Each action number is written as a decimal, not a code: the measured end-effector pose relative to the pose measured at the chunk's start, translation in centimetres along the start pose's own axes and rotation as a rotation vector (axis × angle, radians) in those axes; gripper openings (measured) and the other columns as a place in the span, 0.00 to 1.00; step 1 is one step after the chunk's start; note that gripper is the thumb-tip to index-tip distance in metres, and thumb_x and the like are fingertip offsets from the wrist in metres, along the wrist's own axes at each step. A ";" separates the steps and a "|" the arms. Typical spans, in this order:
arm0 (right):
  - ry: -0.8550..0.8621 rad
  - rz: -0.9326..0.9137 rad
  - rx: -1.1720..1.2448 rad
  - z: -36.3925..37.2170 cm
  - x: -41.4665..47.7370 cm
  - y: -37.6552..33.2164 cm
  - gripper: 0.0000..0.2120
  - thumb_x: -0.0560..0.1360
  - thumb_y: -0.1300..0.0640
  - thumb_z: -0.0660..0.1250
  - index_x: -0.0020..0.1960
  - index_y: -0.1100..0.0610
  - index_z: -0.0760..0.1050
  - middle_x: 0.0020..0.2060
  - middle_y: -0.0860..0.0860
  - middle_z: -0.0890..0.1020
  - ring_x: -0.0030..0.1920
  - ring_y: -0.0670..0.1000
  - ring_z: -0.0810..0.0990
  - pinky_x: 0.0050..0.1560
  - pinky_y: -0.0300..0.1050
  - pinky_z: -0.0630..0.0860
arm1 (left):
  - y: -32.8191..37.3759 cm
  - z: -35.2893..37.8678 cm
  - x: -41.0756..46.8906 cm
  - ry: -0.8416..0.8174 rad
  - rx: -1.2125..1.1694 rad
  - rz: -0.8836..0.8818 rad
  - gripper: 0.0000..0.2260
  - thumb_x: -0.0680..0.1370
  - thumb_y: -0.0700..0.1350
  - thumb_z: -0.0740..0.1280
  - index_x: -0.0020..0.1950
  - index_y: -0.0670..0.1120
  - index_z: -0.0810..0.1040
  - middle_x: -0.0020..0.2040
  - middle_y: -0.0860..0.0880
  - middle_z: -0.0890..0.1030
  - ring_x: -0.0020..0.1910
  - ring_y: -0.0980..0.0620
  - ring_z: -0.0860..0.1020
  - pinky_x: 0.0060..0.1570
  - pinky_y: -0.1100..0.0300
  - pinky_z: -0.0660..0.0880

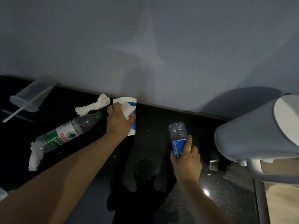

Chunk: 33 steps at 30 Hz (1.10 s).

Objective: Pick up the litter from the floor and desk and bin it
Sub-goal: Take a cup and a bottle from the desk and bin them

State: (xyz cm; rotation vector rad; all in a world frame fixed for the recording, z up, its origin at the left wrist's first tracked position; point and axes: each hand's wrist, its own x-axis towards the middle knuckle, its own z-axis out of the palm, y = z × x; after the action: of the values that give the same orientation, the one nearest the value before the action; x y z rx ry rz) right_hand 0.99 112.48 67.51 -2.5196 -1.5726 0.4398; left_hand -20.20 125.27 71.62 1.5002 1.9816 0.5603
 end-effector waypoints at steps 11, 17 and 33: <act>-0.006 0.005 0.009 -0.2 0.2 0.0 0.43 0.73 0.42 0.68 0.78 0.55 0.49 0.59 0.55 0.73 0.54 0.54 0.76 0.46 0.46 0.76 | -0.9 0.2 -0.4 -0.104 -0.032 -0.192 0.45 0.68 0.44 0.76 0.74 0.49 0.48 0.67 0.39 0.65 0.61 0.38 0.72 0.56 0.44 0.75; -0.074 0.025 0.070 -0.8 0.8 0.3 0.44 0.73 0.41 0.68 0.78 0.52 0.46 0.60 0.53 0.72 0.55 0.52 0.76 0.47 0.46 0.75 | -1.9 -0.5 -2.1 -0.130 -0.190 -0.198 0.44 0.68 0.42 0.76 0.74 0.50 0.50 0.67 0.41 0.67 0.62 0.42 0.72 0.58 0.45 0.74; -0.015 0.011 0.872 -10.0 -4.4 -2.1 0.38 0.70 0.46 0.73 0.74 0.45 0.57 0.50 0.43 0.78 0.44 0.45 0.81 0.41 0.42 0.79 | 2.8 -5.1 -11.7 -0.115 -0.616 -0.181 0.29 0.69 0.43 0.76 0.65 0.50 0.67 0.49 0.57 0.76 0.45 0.58 0.78 0.33 0.69 0.72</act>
State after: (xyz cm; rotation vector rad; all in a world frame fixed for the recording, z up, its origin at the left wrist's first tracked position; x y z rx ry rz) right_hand 0.52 109.87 78.29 -1.8398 -1.0260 0.9051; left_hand -19.36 114.87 79.48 0.9415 1.6251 0.8829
